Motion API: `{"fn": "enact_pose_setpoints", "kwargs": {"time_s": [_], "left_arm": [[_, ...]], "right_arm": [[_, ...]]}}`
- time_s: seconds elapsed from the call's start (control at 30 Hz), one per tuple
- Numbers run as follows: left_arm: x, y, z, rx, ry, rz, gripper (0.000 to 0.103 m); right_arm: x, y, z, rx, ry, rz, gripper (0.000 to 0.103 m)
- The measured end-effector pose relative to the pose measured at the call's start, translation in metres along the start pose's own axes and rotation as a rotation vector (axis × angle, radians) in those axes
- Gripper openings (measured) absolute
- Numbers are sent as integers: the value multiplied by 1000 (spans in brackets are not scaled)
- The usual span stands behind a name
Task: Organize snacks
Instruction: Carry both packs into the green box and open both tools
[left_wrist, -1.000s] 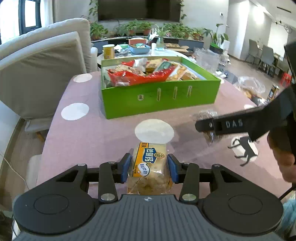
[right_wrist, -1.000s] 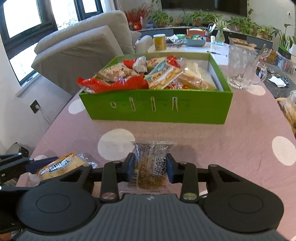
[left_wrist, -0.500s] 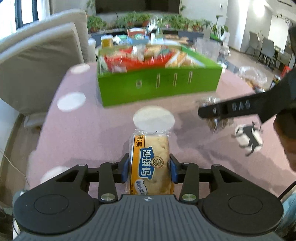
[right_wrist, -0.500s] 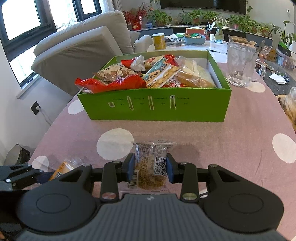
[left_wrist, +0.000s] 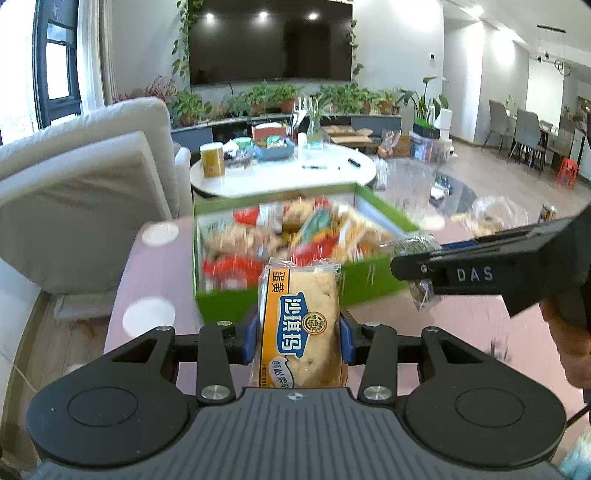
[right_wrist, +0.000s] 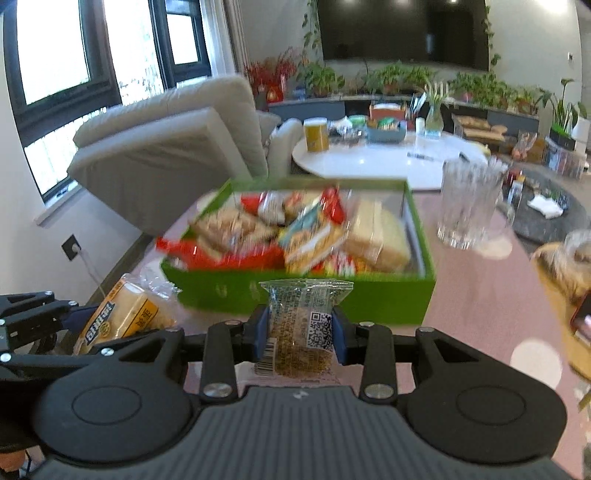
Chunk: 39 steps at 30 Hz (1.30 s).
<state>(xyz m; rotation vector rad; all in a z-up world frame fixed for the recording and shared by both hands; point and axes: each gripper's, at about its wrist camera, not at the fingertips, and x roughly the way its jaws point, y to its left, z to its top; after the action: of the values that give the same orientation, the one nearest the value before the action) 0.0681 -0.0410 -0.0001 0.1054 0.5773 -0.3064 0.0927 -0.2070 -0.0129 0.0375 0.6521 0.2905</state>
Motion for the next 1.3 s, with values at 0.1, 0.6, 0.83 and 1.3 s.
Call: {"fn": "enact_pose_setpoints", "kwargs": {"time_s": [0.1, 0.6, 0.83, 1.3], "left_arm": [[8, 0, 23, -7, -26, -6, 39], [84, -8, 85, -1, -5, 30, 39], [117, -2, 88, -19, 26, 54, 39], [140, -4, 84, -17, 31, 82, 48]], "right_arm": [[4, -10, 16, 8, -6, 21, 76], [56, -58, 71, 108, -20, 13, 76], [73, -64, 67, 118, -10, 26, 76], [78, -71, 56, 137, 4, -1, 77]]}}
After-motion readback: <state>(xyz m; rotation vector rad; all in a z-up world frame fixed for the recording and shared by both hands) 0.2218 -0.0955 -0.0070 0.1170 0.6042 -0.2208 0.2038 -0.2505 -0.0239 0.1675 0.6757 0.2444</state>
